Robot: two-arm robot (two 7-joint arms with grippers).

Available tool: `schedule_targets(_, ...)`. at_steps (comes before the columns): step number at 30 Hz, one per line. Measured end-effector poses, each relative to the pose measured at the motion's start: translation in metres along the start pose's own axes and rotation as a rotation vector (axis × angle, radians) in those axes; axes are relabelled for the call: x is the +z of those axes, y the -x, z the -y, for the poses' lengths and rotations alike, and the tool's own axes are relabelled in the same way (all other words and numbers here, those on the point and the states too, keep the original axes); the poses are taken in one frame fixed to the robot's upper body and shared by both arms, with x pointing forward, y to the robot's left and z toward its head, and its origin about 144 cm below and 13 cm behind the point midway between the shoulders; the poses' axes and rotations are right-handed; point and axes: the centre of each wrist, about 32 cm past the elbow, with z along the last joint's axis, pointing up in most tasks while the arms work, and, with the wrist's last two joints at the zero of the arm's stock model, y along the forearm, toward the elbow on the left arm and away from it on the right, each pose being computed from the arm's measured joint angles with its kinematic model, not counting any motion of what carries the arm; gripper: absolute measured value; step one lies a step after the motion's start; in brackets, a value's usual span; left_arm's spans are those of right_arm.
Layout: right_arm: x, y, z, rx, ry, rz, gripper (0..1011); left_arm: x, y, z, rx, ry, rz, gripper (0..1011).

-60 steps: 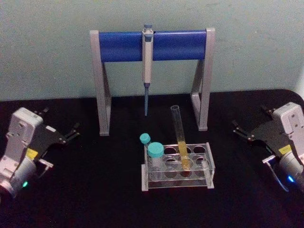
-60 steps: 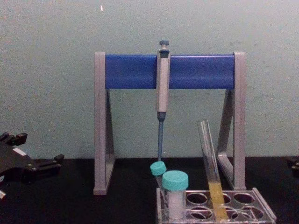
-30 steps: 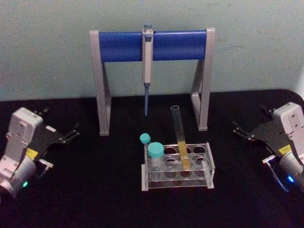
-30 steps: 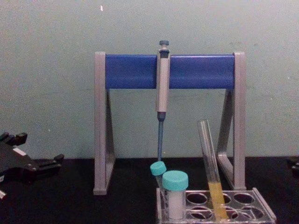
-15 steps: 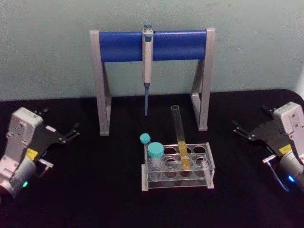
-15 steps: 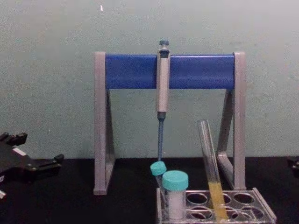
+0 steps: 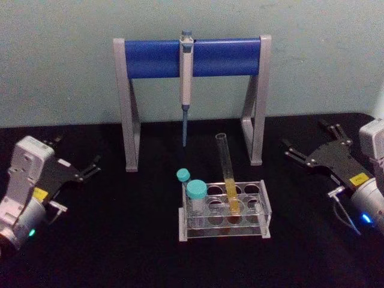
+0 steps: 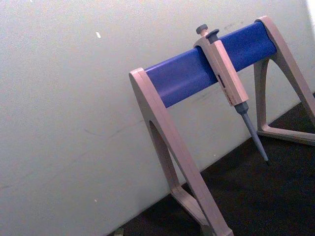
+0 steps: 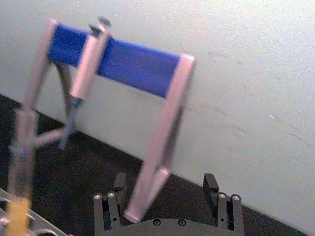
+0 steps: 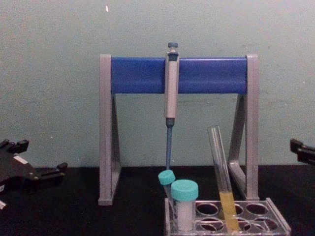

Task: Pick up the test tube from the test tube rack, shake it, then place it back into the test tube rack.

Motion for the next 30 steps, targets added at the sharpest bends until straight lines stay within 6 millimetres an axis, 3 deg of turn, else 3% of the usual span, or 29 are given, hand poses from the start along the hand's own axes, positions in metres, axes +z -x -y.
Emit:
schedule_targets(10,0.014,0.007,-0.005,0.155,-0.079,-0.077,1000,0.000,0.000,0.000,0.000,0.000,0.000,1001)
schedule_targets(30,0.017,0.025,-0.026,0.401,-0.065,-0.145,1000,0.000,0.000,0.000,0.000,0.000,0.000,1001)
